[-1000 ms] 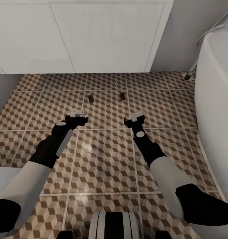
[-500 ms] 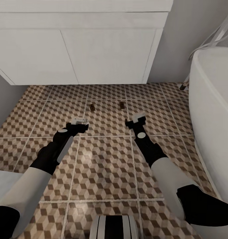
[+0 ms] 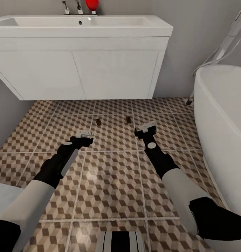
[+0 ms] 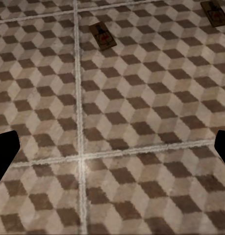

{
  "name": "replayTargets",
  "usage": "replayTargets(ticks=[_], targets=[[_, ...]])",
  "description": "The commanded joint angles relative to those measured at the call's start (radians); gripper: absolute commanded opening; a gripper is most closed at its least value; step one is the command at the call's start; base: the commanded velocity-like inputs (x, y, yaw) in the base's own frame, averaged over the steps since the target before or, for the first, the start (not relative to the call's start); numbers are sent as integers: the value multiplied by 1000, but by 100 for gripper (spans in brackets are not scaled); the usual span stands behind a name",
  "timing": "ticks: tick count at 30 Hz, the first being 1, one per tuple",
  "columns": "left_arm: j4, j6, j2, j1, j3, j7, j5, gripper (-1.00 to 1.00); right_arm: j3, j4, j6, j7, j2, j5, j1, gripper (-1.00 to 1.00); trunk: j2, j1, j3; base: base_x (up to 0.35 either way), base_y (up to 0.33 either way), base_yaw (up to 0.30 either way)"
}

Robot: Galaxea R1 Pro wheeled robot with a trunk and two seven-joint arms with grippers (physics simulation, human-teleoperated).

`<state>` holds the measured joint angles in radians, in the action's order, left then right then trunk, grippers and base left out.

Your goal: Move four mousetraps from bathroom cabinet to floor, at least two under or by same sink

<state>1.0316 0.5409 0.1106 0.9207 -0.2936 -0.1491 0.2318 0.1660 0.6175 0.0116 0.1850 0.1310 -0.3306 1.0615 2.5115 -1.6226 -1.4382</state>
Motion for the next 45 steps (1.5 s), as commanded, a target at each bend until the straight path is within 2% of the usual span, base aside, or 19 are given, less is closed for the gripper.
replayTargets(ticks=[1, 6, 12, 22, 29, 36, 39, 45], targets=[[-4, 2, 1, -3, -4, -9, 11, 100, 2, -2, 1, 6, -2, -7, -3, 100, 0, 1, 5, 0, 0, 0], [-33, -32, 0, -21, -4, -8, 11, 100, 3, -3, 2, 4, -9, -6, -14, 100, -1, 3, 32, 0, 0, 0], [-101, -119, 0, -46, -4, -7, 11, 100, 3, -6, 20, 4, -12, -2, -22, 100, -3, 5, 65, 0, 0, 0], [-199, -197, 0, -73, -4, -6, 11, 100, 3, -6, 60, 4, -13, -1, -92, 100, -5, 10, 119, 0, 0, 0], [-338, -325, -3, -79, -6, -2, 11, 100, 3, -7, 91, 2, -13, -1, -143, 100, -7, 13, 155, 0, 0, 0], [-451, -407, -5, -81, -8, 1, 11, 100, 3, -7, 119, 3, -13, -1, -181, 100, -8, 16, 191, 0, 0, 0], [-563, -484, -12, -82, -10, 36, 11, 100, 2, -7, 132, 2, -13, -1, -204, 100, -9, 18, 206, 0, 0, 0], [-666, -565, -17, -82, -10, 53, 11, 100, 1, -7, 136, 2, -13, 0, -223, 100, -10, 20, 237, 0, 0, 0]])
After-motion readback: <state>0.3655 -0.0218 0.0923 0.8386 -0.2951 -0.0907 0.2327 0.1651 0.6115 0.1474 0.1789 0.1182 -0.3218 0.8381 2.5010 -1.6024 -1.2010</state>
